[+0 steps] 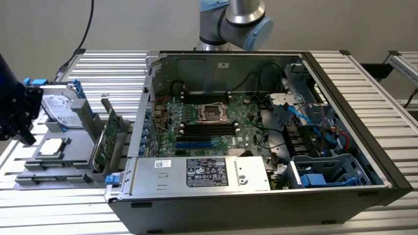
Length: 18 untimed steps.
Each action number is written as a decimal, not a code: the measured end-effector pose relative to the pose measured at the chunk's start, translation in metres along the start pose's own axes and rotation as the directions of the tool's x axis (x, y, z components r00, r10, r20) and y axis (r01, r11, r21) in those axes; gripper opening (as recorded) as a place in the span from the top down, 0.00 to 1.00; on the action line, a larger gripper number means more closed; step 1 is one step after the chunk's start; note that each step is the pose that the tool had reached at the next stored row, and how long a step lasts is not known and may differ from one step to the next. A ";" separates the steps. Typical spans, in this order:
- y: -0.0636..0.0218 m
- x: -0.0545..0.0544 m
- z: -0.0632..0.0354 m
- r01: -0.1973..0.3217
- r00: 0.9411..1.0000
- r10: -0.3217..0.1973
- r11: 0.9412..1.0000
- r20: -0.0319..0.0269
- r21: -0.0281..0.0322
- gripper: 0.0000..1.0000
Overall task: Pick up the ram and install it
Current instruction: 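Pick up the ram and move it above insertion slot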
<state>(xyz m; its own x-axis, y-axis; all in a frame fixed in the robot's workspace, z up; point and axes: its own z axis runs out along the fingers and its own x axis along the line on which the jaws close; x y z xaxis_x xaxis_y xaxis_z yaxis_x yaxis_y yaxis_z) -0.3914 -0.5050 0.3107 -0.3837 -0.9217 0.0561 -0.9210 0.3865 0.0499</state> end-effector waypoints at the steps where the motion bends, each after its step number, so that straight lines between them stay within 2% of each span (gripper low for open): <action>1: 0.0000 0.000 0.0009 0.020 1.000 -0.020 1.000 -0.001 0.001 0.89; 6: -0.0003 0.000 0.0052 0.110 0.994 -0.109 0.994 -0.006 0.006 0.89; 10: -0.0005 -0.001 0.0090 0.181 0.984 -0.181 0.984 -0.010 0.009 0.89; 14: -0.0006 -0.001 0.0128 0.252 0.968 -0.251 0.968 -0.014 0.012 0.89; 18: -0.0008 -0.001 0.0167 0.322 0.947 -0.322 0.947 -0.019 0.015 0.89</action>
<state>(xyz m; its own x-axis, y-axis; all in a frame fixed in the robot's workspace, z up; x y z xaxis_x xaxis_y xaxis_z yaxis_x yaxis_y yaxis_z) -0.3914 -0.5050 0.2941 -0.0658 -0.9963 0.0561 -0.9964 0.0686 0.0500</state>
